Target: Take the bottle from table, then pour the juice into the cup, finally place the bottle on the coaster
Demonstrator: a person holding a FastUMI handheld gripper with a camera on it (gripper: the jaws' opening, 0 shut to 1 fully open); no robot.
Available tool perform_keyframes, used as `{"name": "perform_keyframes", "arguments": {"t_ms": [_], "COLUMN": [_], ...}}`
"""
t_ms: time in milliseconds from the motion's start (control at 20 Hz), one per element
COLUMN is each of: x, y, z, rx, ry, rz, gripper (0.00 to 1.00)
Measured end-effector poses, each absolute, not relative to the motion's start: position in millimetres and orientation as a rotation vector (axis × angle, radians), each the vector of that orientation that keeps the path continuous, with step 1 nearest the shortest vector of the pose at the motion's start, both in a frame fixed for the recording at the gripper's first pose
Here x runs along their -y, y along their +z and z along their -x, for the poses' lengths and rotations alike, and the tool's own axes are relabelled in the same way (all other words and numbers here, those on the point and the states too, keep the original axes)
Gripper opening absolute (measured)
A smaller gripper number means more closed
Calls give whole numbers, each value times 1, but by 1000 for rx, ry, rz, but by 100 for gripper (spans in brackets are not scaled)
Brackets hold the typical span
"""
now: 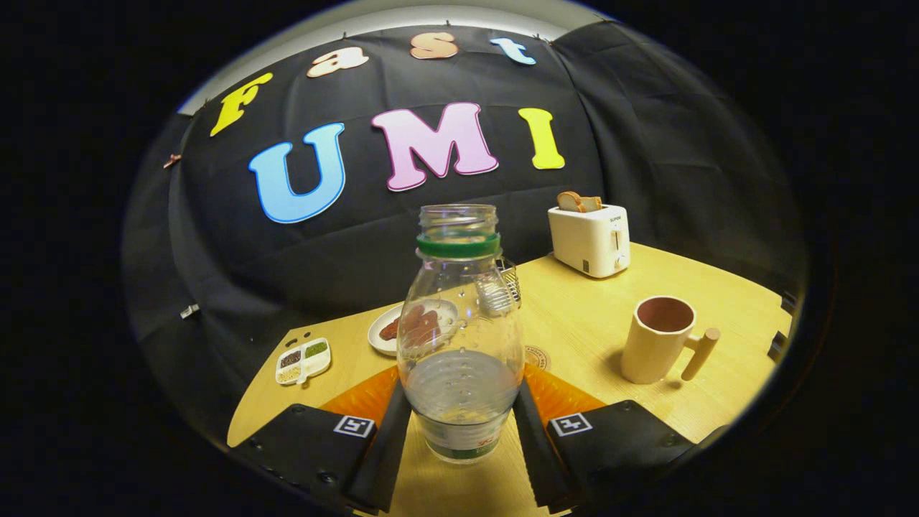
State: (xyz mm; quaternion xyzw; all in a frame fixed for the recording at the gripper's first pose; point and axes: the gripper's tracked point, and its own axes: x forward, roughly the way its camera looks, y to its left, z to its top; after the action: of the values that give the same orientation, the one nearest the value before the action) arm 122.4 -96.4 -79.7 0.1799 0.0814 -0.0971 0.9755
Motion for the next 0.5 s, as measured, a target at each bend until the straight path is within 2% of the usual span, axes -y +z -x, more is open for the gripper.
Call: {"name": "perform_keyframes", "arguments": {"t_ms": [500], "x": [156], "y": [-87], "z": [-121], "rx": [-230], "ry": [-168], "rz": [-627], "gripper": [74]}}
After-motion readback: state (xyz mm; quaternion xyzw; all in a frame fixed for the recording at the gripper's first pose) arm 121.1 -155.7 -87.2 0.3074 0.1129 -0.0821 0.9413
